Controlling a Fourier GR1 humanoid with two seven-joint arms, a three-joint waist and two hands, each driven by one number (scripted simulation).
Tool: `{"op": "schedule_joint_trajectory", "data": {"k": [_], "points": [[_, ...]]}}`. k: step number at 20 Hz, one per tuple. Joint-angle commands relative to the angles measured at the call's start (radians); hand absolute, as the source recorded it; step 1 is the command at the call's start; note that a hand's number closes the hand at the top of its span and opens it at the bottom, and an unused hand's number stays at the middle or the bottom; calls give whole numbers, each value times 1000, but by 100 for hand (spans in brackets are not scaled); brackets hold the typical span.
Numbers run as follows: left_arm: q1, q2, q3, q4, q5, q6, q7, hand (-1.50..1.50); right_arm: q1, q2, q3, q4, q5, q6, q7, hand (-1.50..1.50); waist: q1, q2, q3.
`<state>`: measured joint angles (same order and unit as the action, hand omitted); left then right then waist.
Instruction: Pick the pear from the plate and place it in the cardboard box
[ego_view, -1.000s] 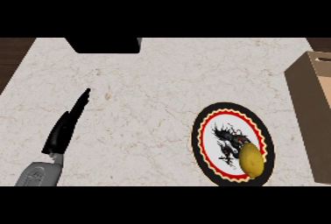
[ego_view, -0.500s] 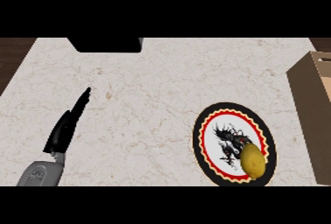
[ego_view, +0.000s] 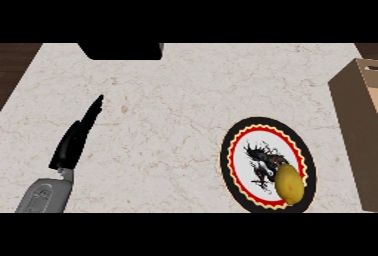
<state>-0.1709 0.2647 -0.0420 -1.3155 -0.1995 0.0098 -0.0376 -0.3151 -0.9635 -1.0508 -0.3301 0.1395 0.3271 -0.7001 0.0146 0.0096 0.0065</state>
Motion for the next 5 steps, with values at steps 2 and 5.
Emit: {"op": "schedule_joint_trajectory", "data": {"k": [2,5], "points": [[49,-11,-5,-18,-8,11,-39,0,44,-68,-4,74,-2,40,-70,-150,7,0,2],[-14,-26,-11,19,-13,6,1,0,32,-52,27,91,24,23,-87,-150,6,4,3]]}}
